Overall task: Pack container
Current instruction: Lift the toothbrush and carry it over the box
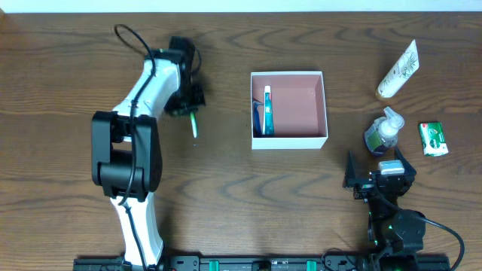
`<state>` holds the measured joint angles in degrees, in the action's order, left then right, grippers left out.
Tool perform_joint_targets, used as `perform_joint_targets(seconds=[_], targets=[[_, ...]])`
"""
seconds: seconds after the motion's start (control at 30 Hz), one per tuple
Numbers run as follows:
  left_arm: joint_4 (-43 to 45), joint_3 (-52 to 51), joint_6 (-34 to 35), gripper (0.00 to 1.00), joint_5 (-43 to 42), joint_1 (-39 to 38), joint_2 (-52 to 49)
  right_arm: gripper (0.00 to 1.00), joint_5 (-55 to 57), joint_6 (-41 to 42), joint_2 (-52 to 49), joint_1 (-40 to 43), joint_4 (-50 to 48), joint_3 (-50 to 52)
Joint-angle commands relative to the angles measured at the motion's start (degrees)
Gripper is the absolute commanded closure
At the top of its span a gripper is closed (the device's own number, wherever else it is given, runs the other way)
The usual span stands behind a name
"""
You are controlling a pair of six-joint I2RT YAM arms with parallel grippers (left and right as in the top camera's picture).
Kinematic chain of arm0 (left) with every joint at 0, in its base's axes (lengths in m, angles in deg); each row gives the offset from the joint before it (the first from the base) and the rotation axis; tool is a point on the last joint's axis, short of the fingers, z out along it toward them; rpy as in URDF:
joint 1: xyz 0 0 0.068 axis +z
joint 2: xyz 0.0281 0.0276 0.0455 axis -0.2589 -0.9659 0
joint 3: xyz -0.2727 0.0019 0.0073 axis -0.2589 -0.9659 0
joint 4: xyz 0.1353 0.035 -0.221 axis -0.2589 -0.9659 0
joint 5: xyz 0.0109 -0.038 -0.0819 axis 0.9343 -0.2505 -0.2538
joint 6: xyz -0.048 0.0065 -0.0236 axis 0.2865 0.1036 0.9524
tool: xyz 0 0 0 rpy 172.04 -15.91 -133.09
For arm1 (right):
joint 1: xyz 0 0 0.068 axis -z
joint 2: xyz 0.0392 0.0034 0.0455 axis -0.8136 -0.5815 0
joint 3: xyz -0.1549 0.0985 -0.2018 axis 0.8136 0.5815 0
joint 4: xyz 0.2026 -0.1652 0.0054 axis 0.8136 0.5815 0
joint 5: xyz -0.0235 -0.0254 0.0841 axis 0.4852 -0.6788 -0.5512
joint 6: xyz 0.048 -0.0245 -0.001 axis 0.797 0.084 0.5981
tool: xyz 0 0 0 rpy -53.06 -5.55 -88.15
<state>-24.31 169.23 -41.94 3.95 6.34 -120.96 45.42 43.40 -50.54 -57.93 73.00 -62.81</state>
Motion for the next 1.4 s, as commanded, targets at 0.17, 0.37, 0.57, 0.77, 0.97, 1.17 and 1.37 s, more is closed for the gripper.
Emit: perform_joint_targets(seconds=[0.17, 0.37, 0.57, 0.77, 0.97, 1.17, 1.37], targets=[[0.5, 22.1, -2.5, 0.94, -7.5, -3.6, 5.3, 0.01, -0.2, -0.8, 0.4, 0.6, 0.2, 0.1], [1.6, 26.5, -7.5, 0.94, -7.4, -12.1, 5.3, 0.01, -0.2, -0.8, 0.4, 0.6, 0.2, 0.1], [1.4, 26.5, -10.6, 0.94, -7.4, -19.5, 3.3, 0.01, -0.2, -0.8, 0.4, 0.6, 0.2, 0.1], [-0.1, 26.2, -12.9, 0.93, -3.8, -23.2, 0.5, 0.01, -0.2, -0.8, 0.4, 0.6, 0.2, 0.1], [-4.9, 26.1, -12.8, 0.93, -3.1, -23.5, -2.1, 0.01, -0.2, -0.8, 0.4, 0.6, 0.2, 0.1], [-7.9, 25.9, -12.6, 0.92, -3.4, -23.6, -4.6, 0.01, -0.2, -0.8, 0.4, 0.6, 0.2, 0.1], [-9.0, 25.9, -12.5, 0.92, -3.5, -23.6, -5.9, 0.01, -0.2, -0.8, 0.4, 0.6, 0.2, 0.1]])
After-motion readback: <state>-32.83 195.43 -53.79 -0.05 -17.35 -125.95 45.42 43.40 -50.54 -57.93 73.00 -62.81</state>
